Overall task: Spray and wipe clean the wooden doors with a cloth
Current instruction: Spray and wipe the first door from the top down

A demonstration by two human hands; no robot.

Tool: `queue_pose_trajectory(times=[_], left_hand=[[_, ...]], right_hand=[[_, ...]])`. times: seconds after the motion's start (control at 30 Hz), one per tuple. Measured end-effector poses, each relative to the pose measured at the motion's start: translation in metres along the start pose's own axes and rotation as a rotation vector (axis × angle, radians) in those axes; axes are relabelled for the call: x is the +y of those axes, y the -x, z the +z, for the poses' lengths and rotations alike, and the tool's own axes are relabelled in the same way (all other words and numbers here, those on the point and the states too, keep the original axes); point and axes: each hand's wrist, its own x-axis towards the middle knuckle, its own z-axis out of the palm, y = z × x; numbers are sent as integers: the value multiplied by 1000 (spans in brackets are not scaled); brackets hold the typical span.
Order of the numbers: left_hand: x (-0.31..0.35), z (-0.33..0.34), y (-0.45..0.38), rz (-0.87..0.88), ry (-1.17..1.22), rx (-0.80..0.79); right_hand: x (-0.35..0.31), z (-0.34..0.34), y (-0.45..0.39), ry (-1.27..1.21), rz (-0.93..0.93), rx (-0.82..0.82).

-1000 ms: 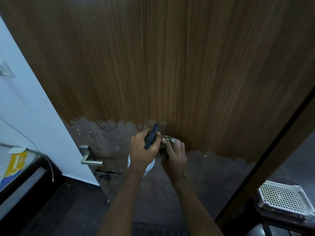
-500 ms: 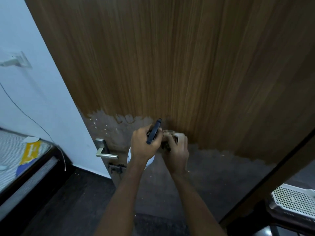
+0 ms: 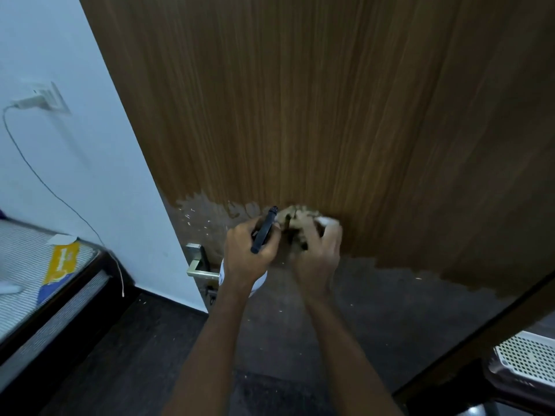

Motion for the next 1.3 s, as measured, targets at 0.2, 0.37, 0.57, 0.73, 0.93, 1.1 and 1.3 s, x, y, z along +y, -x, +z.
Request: queue_pose_trajectory(times=[0.2,0.37,0.57,0.73,0.93,1.1,1.3], left_hand=[[-18,-21,-4,-11,25,30],[-29,-42,-13,-16,19,-4],[-49,-65,-16,-2,-6,-44],[-64,-79,-20,4,15,-90],[-79,-88,-22,4,0,-116],[-81,-97,-19,-2,7,-104],[-79,-109,-17,5,-80,-54]], right_hand=[[-11,22,14,11,-11,20],[-14,29,56,8,69,-203],[-60,52,-3,-48,93,115],[-55,67,76,58,107,-181],[-93,69,-1,-36,139,128],[-88,89,53,50,64,-2],[-98,85,36,-91,62,-68]])
